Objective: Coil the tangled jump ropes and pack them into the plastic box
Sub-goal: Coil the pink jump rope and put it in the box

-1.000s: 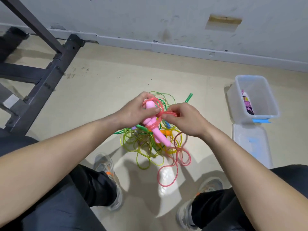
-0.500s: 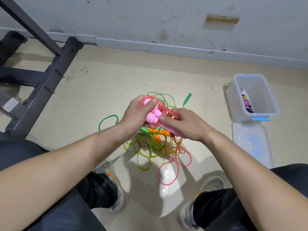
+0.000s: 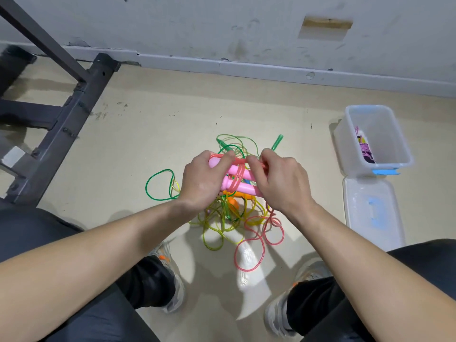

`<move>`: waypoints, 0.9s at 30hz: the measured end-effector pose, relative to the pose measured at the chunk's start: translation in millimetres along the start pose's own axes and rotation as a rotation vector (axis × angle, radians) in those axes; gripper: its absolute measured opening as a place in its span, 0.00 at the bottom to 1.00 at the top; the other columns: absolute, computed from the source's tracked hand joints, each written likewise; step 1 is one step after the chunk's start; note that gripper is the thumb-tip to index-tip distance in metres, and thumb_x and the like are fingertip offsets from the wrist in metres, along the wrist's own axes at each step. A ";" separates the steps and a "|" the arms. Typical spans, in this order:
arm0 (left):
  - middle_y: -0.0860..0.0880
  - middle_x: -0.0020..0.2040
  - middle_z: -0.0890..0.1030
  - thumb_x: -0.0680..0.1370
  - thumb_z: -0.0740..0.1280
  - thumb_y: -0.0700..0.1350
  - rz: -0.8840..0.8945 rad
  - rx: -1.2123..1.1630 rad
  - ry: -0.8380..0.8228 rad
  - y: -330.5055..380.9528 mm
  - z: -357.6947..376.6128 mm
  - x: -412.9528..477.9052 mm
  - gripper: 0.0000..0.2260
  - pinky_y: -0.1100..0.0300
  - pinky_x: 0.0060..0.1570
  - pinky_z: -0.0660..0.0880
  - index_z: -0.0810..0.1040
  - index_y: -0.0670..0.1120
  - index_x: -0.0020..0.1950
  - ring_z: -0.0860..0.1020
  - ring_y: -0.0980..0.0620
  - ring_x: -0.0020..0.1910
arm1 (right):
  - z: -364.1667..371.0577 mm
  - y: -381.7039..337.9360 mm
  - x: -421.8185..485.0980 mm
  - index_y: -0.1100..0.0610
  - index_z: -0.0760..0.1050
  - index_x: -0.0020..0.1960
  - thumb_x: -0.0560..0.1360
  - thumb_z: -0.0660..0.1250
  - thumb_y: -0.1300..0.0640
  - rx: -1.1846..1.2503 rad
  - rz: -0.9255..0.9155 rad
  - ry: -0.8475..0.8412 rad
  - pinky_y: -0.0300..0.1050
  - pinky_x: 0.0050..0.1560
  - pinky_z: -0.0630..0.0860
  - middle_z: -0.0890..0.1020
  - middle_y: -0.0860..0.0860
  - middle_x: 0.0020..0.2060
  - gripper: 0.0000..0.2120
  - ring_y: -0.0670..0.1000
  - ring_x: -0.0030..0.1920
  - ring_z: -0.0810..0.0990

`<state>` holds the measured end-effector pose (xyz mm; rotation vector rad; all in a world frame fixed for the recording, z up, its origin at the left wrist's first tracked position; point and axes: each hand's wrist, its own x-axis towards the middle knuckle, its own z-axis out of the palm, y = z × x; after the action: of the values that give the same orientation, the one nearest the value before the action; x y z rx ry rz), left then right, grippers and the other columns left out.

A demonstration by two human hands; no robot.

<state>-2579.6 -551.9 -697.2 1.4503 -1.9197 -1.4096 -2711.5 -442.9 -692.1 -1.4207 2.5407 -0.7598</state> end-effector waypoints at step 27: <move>0.51 0.28 0.75 0.78 0.64 0.45 0.124 -0.392 -0.374 36.7 -2.7 -13.3 0.09 0.65 0.20 0.65 0.76 0.45 0.38 0.71 0.53 0.22 | 2.5 1.7 1.1 0.54 0.71 0.35 0.81 0.64 0.45 1.098 0.572 -0.266 0.41 0.27 0.55 0.64 0.53 0.26 0.19 0.47 0.25 0.61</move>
<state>-2591.2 -542.3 -661.0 0.9219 -1.7562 -1.9673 -2712.5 -444.0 -695.0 -0.3728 1.6381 -1.3717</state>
